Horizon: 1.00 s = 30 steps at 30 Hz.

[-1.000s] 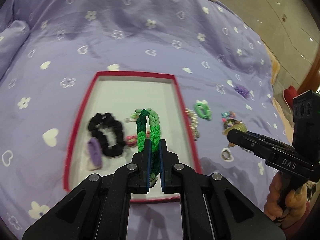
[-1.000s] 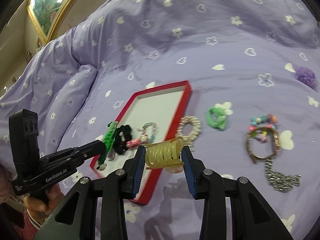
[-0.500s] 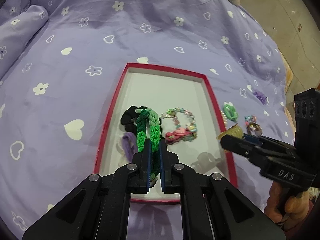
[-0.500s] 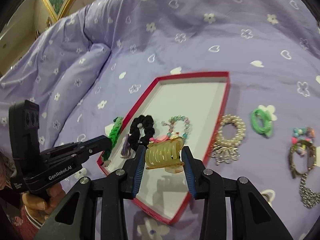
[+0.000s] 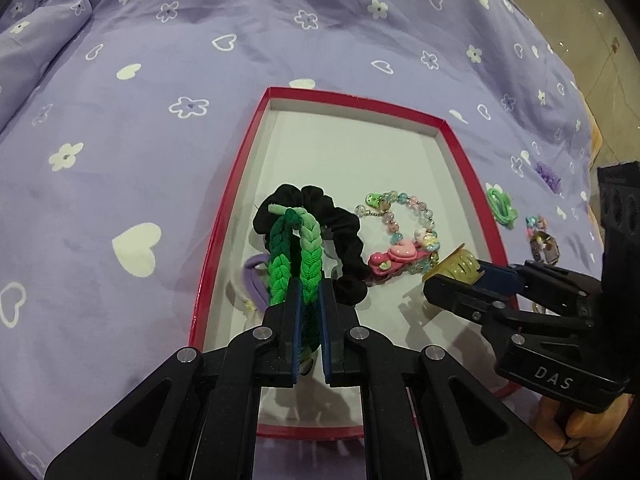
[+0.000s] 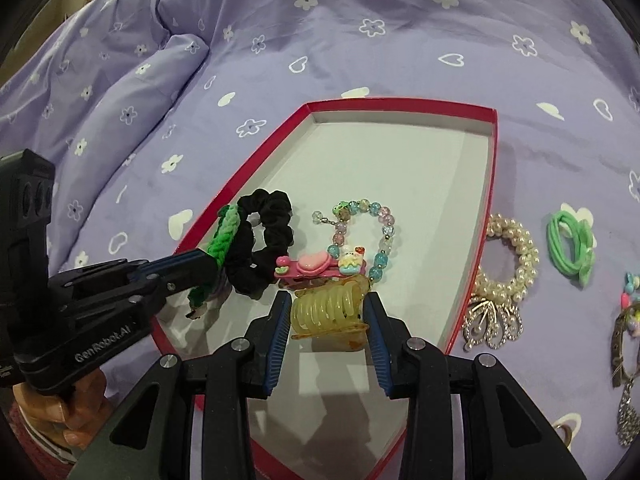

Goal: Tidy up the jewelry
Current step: 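Carry the green hair tie with the left tool while the right tool carries the claw clip over the tray, then open the left tool over the tray while the right tool releases the yellow claw clip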

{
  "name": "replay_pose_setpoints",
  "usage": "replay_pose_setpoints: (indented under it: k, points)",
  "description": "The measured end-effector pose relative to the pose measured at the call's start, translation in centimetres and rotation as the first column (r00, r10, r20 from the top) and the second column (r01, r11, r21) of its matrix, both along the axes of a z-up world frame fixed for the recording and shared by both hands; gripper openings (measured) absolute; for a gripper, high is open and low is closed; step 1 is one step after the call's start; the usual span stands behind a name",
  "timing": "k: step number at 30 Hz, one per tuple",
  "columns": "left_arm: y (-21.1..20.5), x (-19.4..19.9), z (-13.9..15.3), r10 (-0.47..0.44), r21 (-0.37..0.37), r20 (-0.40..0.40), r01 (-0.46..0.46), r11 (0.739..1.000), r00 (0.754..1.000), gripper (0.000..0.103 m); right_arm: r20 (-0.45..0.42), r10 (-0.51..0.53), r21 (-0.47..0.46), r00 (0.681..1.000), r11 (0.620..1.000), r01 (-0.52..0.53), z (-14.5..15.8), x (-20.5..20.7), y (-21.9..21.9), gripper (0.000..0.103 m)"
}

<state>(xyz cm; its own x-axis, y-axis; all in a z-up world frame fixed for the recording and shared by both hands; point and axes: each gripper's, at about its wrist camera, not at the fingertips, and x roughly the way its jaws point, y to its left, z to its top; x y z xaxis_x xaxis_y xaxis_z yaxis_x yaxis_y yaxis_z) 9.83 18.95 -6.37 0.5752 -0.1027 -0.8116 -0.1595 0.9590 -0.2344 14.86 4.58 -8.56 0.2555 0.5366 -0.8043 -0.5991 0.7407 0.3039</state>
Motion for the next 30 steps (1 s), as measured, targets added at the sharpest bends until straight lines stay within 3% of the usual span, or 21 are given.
replay_pose_setpoints:
  k: [9, 15, 19, 25, 30]
  points:
    - [-0.1, 0.0, -0.1, -0.001, 0.001, -0.004, 0.001, 1.0, 1.0, 0.011, 0.004, 0.005, 0.006, 1.0, 1.0, -0.005, -0.1, 0.0, 0.0, 0.038]
    - [-0.1, -0.2, 0.1, 0.006, 0.007, -0.005, -0.006, 1.0, 1.0, 0.023, -0.002, 0.006, 0.013, 1.0, 1.0, -0.006, -0.1, 0.0, 0.0, 0.038]
    - [-0.1, -0.4, 0.2, 0.009, 0.011, -0.006, -0.009, 1.0, 1.0, 0.04, -0.008, 0.005, 0.022, 1.0, 1.0, -0.004, 0.1, 0.0, -0.2, 0.039]
    - [0.1, -0.7, 0.4, 0.015, 0.009, -0.013, -0.015, 1.0, 1.0, 0.04, -0.015, -0.013, 0.047, 1.0, 0.999, 0.013, 0.7, 0.0, -1.1, 0.039]
    - [0.2, -1.3, 0.9, 0.023, 0.011, -0.003, -0.023, 1.0, 1.0, 0.052, -0.013, -0.034, 0.097, 0.999, 0.995, 0.035, 2.2, -0.3, -2.6, 0.041]
